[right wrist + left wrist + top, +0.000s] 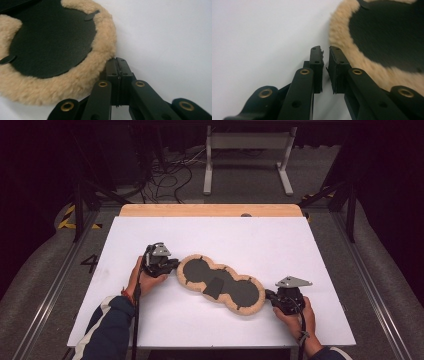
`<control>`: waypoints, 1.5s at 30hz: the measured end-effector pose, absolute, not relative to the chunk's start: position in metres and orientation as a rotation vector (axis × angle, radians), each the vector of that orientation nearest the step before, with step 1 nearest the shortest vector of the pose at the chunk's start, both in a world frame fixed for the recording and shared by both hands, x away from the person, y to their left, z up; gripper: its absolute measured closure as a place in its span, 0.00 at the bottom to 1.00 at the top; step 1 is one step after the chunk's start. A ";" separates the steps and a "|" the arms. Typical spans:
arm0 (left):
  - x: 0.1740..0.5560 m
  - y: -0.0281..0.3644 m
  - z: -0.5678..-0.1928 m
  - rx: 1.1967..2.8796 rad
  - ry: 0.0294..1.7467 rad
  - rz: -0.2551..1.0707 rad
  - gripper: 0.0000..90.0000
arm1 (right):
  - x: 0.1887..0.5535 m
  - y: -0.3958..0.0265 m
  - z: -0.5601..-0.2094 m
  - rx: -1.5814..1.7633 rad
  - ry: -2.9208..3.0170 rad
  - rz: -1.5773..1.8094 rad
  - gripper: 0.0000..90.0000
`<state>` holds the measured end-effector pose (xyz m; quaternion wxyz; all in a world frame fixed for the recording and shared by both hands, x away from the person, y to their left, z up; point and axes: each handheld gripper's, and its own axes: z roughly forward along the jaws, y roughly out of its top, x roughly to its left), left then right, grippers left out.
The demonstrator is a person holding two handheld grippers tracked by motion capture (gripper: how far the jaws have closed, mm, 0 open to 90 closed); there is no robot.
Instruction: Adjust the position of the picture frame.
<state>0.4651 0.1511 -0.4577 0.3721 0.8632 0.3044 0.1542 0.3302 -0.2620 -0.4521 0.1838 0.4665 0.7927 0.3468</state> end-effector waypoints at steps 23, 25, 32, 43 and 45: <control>0.463 0.160 -0.462 2.226 0.769 0.193 1.00 | 0.334 -0.261 -0.456 1.344 2.216 1.013 1.00; 0.457 0.161 -0.460 2.260 0.742 0.220 1.00 | 0.336 -0.261 -0.456 1.338 2.215 1.008 1.00; 0.438 0.171 -0.458 2.286 0.725 0.196 1.00 | 0.347 -0.261 -0.456 1.315 2.232 1.014 1.00; 0.417 0.178 -0.458 2.263 0.775 0.216 0.96 | 0.357 -0.259 -0.454 1.278 2.227 0.996 1.00; 0.415 0.180 -0.458 2.260 0.776 0.219 0.93 | 0.351 -0.262 -0.451 1.261 2.233 0.990 1.00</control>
